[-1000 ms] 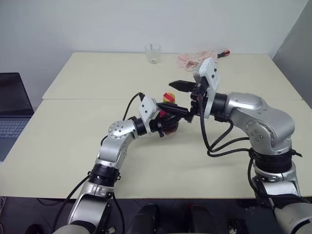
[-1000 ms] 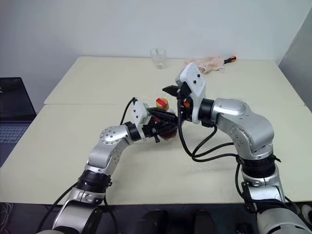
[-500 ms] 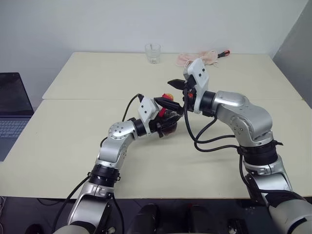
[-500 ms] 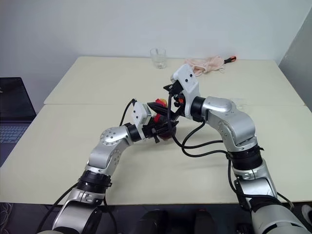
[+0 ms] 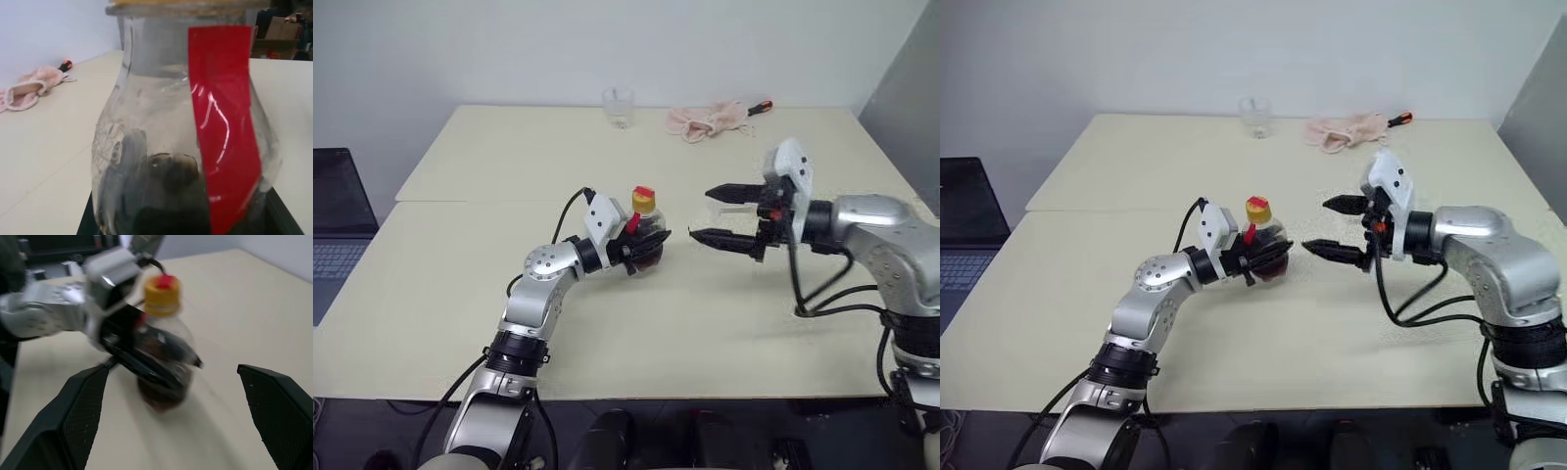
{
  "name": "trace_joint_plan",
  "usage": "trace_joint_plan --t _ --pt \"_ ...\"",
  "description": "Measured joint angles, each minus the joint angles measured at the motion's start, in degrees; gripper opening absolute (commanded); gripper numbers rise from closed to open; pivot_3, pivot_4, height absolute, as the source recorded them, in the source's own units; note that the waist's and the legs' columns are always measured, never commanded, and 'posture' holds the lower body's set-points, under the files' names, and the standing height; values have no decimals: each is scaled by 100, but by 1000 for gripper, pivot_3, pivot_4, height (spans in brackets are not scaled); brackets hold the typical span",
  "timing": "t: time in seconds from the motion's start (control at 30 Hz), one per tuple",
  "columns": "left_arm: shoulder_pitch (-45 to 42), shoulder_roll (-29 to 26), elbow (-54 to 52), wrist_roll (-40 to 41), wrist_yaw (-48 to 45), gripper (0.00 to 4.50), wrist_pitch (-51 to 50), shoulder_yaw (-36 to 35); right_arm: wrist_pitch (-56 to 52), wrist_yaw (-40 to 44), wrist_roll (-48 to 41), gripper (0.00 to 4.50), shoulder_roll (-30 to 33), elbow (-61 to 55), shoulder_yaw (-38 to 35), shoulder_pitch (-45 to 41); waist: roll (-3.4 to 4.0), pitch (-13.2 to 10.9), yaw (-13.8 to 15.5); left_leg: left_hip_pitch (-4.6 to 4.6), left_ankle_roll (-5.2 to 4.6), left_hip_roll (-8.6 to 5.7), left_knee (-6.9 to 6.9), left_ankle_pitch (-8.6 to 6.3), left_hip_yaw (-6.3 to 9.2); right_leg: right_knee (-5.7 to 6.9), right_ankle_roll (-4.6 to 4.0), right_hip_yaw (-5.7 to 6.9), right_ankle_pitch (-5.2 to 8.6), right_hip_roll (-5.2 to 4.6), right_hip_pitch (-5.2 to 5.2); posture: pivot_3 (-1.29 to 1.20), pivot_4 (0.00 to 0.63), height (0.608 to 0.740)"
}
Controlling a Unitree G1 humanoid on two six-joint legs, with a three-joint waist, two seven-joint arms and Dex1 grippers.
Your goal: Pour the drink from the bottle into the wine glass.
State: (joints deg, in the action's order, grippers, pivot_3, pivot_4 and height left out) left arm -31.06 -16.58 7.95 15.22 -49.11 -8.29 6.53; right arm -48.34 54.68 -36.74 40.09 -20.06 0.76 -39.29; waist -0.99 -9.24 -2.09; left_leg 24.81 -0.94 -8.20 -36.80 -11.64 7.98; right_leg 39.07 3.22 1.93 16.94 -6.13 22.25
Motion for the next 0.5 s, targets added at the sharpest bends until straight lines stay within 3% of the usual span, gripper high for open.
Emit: trace_joint_plan --t 0.23,0.5 --pt "-7 -12 0 -1 -8 1453 3 -8 57 -610 127 4500 -943 167 320 -632 0 0 43 1 2 -6 -4 1 1 -1 0 -1 0 -4 0 0 150 740" --pt "-2 -51 -26 -1 0 1453 3 -10 -87 -1374 650 4500 -1445 580 697 -930 0 0 56 2 3 -11 -6 2 3 1 0 -4 -1 -5 1 0 150 740"
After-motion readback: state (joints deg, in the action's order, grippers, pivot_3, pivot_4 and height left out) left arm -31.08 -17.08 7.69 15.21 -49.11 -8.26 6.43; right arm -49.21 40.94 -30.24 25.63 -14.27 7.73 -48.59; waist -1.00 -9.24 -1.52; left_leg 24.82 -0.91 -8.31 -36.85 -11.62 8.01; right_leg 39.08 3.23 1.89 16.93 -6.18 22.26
